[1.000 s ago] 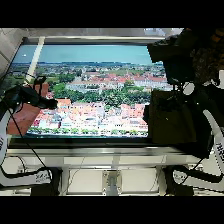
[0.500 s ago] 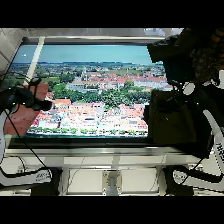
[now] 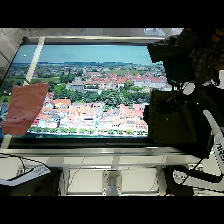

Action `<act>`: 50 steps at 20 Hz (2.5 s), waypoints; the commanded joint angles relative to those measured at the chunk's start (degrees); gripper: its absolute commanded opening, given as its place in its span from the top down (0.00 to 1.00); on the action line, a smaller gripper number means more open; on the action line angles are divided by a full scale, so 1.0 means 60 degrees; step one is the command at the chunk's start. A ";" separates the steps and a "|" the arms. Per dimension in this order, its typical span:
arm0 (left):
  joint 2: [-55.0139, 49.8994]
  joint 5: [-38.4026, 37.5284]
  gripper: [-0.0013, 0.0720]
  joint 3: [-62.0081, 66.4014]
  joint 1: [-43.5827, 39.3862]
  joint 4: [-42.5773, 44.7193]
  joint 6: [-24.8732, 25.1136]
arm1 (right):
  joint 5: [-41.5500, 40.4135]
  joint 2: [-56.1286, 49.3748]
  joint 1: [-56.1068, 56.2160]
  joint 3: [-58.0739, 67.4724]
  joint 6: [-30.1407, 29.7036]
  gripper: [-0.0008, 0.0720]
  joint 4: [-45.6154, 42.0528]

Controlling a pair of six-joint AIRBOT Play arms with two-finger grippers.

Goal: Fold the clothes and pants, and hang the long-sleeved shirts on hangers.

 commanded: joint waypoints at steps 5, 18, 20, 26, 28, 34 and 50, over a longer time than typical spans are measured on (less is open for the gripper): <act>-0.0364 0.0350 0.41 0.0007 0.1523 0.1137 0.0193 | -0.0087 -0.0004 0.0007 -0.0004 -0.0066 0.70 0.0022; -0.1792 -0.0182 0.41 0.0011 -0.0284 0.0736 0.2922 | -0.0091 -0.0004 0.0007 -0.0004 -0.0051 0.70 0.0550; -0.1807 -0.0280 0.41 0.0011 -0.0455 0.0736 0.3024 | -0.0091 -0.0004 0.0007 -0.0004 -0.0051 0.70 0.0561; -0.2160 -0.0237 0.95 0.0011 -0.0579 0.0576 0.2980 | -0.0605 -0.0004 0.0652 -0.0004 -0.0499 0.70 0.1282; -0.2051 -0.0208 0.96 0.0055 -0.0794 0.0328 0.3020 | -0.1093 -0.0004 0.1300 -0.0004 -0.1202 0.72 0.1610; -0.1836 0.2193 0.96 0.2120 -0.2849 0.0295 0.2721 | -0.2361 -0.0004 0.2601 0.0357 -0.1840 0.69 0.1494; -0.2408 0.5952 0.96 0.9996 -1.0488 -0.3355 0.0339 | 0.1971 -0.0004 0.2004 0.4229 -0.8043 0.31 0.0685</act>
